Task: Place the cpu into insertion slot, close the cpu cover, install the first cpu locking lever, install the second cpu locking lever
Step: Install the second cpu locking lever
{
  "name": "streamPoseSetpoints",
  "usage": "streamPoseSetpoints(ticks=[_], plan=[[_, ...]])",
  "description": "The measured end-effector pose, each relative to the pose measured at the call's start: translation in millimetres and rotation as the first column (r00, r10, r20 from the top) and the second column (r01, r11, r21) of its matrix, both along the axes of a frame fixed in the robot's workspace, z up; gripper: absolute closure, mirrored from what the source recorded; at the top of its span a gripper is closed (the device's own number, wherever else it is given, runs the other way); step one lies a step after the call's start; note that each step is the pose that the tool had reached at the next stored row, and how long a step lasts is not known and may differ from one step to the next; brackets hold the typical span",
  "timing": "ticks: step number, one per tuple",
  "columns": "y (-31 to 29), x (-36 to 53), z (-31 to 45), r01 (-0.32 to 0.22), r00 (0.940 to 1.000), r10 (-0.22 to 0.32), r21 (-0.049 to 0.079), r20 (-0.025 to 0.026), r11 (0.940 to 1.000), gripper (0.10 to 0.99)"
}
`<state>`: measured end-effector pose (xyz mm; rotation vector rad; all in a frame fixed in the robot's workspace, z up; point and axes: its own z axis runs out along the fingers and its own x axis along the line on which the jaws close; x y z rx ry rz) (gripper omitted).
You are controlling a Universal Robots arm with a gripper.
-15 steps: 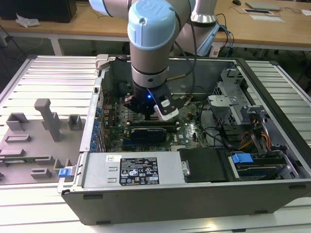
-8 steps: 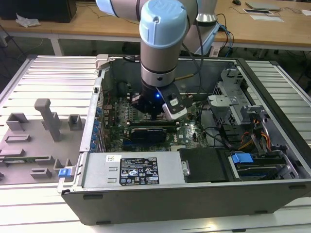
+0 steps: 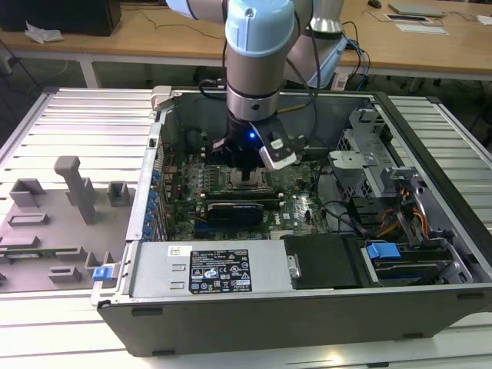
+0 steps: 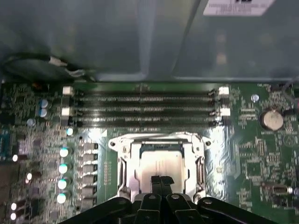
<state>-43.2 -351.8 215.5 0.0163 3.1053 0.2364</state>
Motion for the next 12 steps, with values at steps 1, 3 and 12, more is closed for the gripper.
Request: streamPoseSetpoints(ticks=[1, 3, 12], plan=[[0.4, 0.0, 5.2, 0.000, 1.0000, 0.000, -0.004, 0.0000, 1.0000, 0.980], [0.5, 0.0, 12.4, 0.000, 1.0000, 0.000, -0.009, -0.0001, 1.0000, 0.980], [0.7, 0.0, 12.5, 0.000, 1.0000, 0.000, -0.012, -0.0001, 0.9999, 0.980]])
